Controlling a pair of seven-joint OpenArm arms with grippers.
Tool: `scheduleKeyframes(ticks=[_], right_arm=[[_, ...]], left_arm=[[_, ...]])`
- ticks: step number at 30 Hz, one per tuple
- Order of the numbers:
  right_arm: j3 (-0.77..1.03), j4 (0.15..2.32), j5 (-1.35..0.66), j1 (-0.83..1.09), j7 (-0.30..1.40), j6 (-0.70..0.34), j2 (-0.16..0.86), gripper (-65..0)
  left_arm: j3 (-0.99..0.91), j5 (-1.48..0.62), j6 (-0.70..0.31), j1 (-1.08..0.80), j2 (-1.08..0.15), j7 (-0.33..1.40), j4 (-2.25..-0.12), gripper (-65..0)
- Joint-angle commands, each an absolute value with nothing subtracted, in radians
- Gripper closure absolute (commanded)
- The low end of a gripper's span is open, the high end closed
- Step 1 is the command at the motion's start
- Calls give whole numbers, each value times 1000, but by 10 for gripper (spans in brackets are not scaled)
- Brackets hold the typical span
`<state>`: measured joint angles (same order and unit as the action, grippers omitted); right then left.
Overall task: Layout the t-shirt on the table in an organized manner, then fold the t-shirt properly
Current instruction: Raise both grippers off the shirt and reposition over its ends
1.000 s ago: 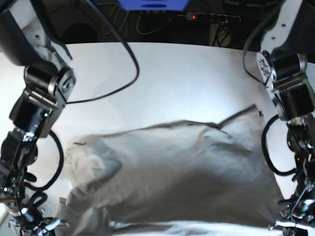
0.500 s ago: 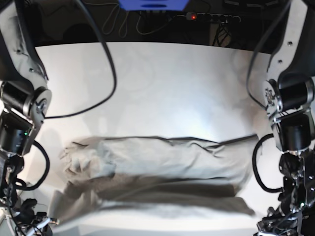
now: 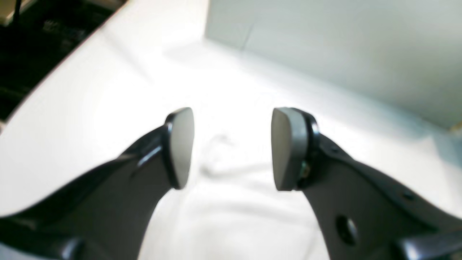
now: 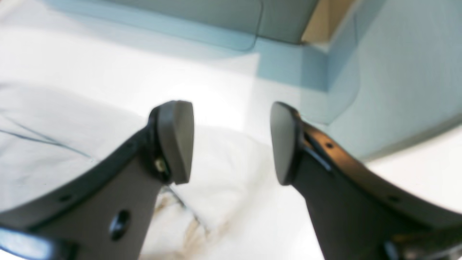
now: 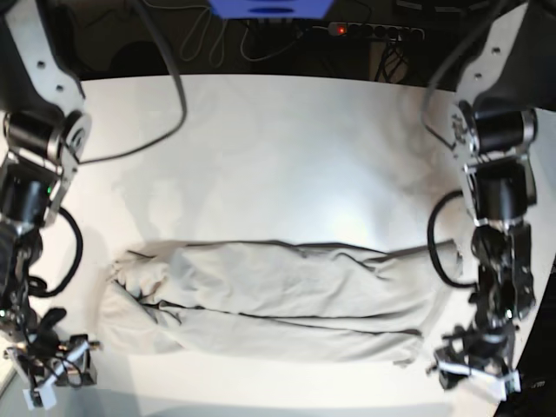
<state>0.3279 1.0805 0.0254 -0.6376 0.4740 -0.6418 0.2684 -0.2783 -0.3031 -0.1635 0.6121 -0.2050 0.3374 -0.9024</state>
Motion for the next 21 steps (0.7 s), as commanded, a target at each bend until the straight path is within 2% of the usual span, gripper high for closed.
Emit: scheduleKeyframes(ticks=[1,3,6,10,15,21], right_arm=[[329,1139,5,-644,441,-633,283,-339],[329,1210,5,-572,441,-633,283,-338],[329,1326,5,-447,443,-633,262,-337],[331,1486,5,-277,437,-631,219,-337],[361,1609,5,-136,440,-631,170,-337],[433,1701,5,-30,441,-631,127,-337]], left_arm=[[-278,-312,-174,607,-226,315,-940,-330],[-278,-312,-174,535,-234,315,-963,-343],[-285,-312,-174,433,-237,314,-974,-396],[-403,-312,-179,357,-231,314,-963,-447],[-441,-308,-180,332,-229,314,-920,-450],[-440,-305,-182,380,-237,312,-762,-450]])
